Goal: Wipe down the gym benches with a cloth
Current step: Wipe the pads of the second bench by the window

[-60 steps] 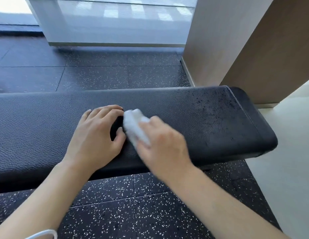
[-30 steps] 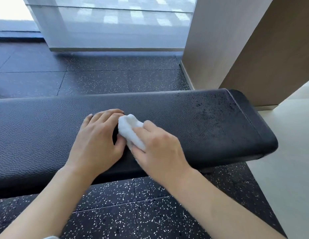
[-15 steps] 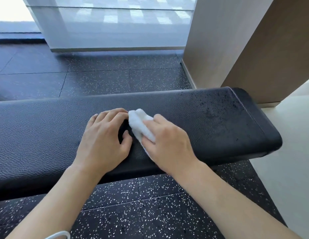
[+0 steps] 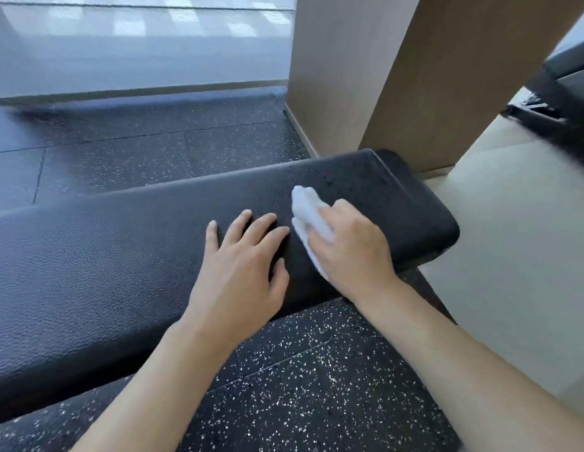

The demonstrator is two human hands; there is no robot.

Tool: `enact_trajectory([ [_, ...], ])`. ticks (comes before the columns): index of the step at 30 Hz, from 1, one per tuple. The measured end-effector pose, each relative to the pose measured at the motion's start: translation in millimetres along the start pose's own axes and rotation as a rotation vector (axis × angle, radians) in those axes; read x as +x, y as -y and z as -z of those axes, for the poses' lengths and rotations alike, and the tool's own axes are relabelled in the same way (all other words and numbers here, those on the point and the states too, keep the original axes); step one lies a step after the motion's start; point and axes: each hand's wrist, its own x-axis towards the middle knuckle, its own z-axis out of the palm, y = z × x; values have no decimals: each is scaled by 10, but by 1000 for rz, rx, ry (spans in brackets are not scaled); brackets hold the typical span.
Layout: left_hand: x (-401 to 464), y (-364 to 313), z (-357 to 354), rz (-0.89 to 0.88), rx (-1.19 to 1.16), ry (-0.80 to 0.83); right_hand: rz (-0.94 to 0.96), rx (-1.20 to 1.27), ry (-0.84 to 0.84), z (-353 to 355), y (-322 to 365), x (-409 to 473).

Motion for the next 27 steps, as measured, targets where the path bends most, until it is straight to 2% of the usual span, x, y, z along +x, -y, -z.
enact_trajectory([
  [2,32,-57,-48,-3,-10,-33,64,131,40,21,125,-170],
  [3,55,-56,-58,5,-13,-56,78,182,4,48,41,-195],
  [5,89,-50,-65,14,3,-97,35,131,-49,116,-307,-167],
  [8,109,-71,-85,1,23,-120,-249,33,-128,229,-1056,-39],
  [10,107,-75,-86,-1,23,-123,-387,-11,-171,264,-1241,29],
  [11,106,-77,-84,2,24,-126,-369,-52,-179,266,-1165,61],
  [13,103,-83,-79,7,31,-137,-199,-111,-191,192,-828,84],
  [17,109,-62,-109,-6,53,-161,57,179,-106,-47,-55,-105],
  [19,115,-62,-125,3,60,-169,107,218,-73,-136,-24,-97],
  [21,116,-80,-127,8,54,-177,116,128,-82,-78,-257,69],
  [23,117,-92,-122,9,45,-182,61,1,-153,17,-615,237],
  [25,119,-91,-116,13,42,-183,-108,2,-288,93,-910,309],
  [27,116,-100,-109,21,46,-183,-244,5,-212,77,-919,326],
])
